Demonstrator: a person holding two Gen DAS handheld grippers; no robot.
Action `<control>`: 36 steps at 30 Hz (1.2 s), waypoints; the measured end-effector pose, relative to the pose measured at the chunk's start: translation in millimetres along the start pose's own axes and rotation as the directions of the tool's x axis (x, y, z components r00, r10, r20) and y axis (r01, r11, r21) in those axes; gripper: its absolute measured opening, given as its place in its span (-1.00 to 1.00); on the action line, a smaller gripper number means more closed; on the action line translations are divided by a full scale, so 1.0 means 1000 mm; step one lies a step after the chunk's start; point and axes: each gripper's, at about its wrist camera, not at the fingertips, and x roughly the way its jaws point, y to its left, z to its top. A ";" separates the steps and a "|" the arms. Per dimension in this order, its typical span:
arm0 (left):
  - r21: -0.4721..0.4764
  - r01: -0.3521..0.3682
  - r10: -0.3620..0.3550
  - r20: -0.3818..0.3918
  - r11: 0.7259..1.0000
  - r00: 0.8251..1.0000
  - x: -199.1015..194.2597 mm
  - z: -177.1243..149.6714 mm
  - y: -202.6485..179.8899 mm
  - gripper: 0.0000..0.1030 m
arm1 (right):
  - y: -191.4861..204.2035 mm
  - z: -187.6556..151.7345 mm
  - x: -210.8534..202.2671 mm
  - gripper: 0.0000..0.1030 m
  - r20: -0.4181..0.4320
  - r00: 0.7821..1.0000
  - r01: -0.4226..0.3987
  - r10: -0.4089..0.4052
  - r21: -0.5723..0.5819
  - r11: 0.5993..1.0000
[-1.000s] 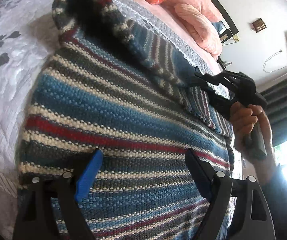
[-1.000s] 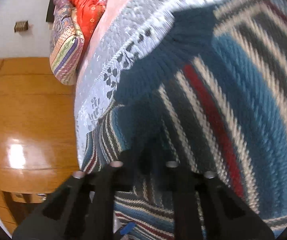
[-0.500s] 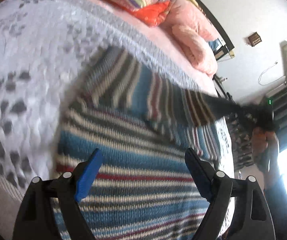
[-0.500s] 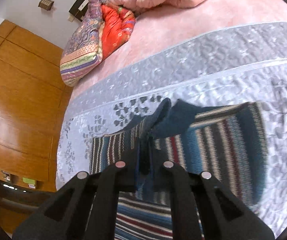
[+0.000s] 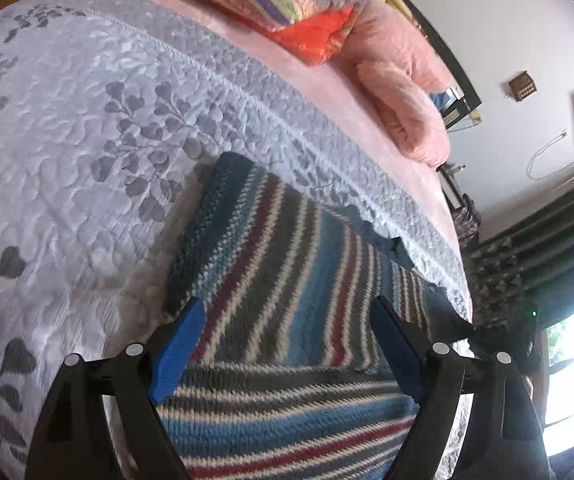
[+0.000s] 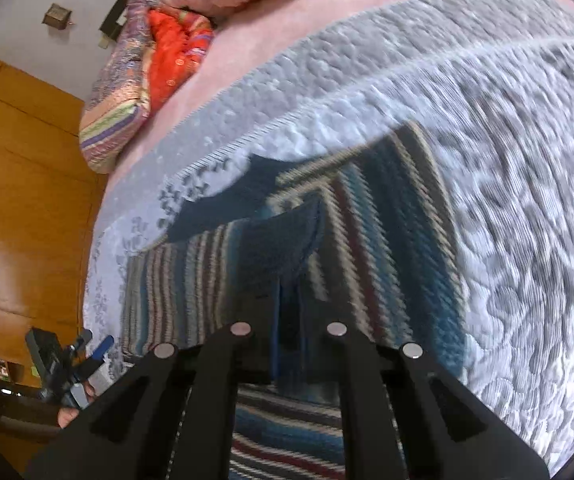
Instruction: Fold small clothes
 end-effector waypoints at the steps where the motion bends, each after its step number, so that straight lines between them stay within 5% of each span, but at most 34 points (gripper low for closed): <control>1: 0.005 -0.015 0.015 -0.010 1.000 1.000 0.005 0.001 0.001 0.65 | -0.005 -0.003 0.003 -0.89 0.002 1.000 0.011 -0.011 0.005 1.000; 6: 0.032 -0.047 0.050 -0.091 0.998 0.995 0.027 0.005 0.006 0.65 | -0.018 -0.016 0.026 -0.84 -0.026 0.996 0.083 -0.084 -0.047 0.995; 9: 0.048 -0.006 0.011 -0.095 0.999 0.995 0.024 0.019 -0.004 0.64 | -0.018 -0.008 0.009 -0.59 0.017 0.999 0.045 -0.044 -0.035 0.998; 12: 0.093 0.025 -0.019 -0.064 0.995 0.998 0.021 0.045 -0.021 0.65 | -0.014 0.008 -0.007 -0.59 0.071 0.997 -0.016 0.017 -0.018 1.000; 17: 0.084 0.072 -0.065 -0.086 0.994 0.994 0.051 0.084 -0.033 0.65 | -0.006 0.022 0.017 -0.59 -0.017 0.995 -0.101 0.101 -0.015 0.995; 19: 0.086 0.024 -0.013 -0.126 0.996 0.992 0.074 0.086 -0.027 0.62 | -0.013 0.023 0.037 -0.59 -0.076 0.992 -0.102 0.102 0.001 0.995; 22: 0.063 -0.080 0.092 -0.213 0.995 0.973 0.109 0.078 -0.006 0.52 | -0.028 0.023 0.056 -1.00 -0.104 0.993 -0.053 0.055 0.018 0.998; 25: 0.107 -0.088 0.108 -0.198 0.990 0.974 0.106 0.074 -0.011 0.50 | -0.036 0.023 0.049 -0.88 -0.099 0.989 -0.101 0.105 0.050 0.994; 31: 0.162 0.106 -0.064 -0.247 0.981 0.967 0.064 0.037 -0.025 0.50 | -0.027 -0.008 0.026 -0.82 -0.142 0.971 -0.196 0.194 -0.004 0.981; 36: 0.276 0.006 0.061 -0.234 0.961 0.970 0.072 0.008 -0.022 0.45 | -0.033 -0.021 0.045 -1.00 -0.176 0.979 -0.108 0.101 -0.033 0.994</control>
